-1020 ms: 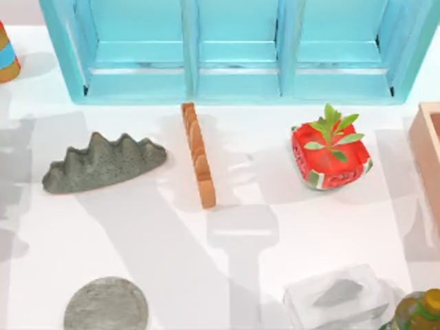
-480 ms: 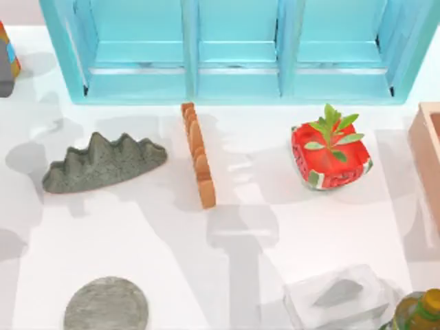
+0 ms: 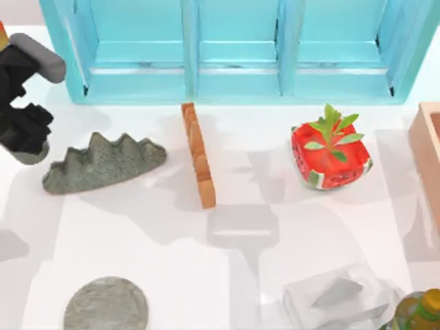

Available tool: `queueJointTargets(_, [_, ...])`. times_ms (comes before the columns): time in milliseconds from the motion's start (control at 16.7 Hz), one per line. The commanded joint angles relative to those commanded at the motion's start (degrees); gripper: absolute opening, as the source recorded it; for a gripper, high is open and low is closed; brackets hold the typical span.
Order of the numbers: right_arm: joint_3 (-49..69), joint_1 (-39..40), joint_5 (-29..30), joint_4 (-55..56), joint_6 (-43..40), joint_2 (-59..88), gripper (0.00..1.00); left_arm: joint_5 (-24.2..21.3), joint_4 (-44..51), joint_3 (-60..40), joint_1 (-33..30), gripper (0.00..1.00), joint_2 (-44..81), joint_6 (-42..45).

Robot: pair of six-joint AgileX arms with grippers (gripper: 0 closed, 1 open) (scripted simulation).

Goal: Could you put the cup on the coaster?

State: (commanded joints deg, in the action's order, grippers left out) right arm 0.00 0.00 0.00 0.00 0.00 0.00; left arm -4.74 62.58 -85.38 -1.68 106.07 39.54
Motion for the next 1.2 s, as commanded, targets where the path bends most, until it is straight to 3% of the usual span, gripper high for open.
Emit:
queueJointTargets(420, [0.0,0.0,0.0,0.0,0.0,0.0,1.0,-0.1,1.9,14.9,-13.4,0.0,-12.5,-35.5])
queueJointTargets(720, [0.0,0.0,0.0,0.0,0.0,0.0,1.0,0.9,2.1,23.9,-22.8,0.0,-19.7,-55.8])
queueJointTargets(960, [0.0,0.0,0.0,0.0,0.0,0.0,1.0,1.9,1.7,28.7,-28.4,0.0,-23.7,-66.7])
queueJointTargets(1200, [0.0,0.0,0.0,0.0,0.0,0.0,1.0,2.6,1.5,30.7,-30.9,0.0,-25.3,-71.2])
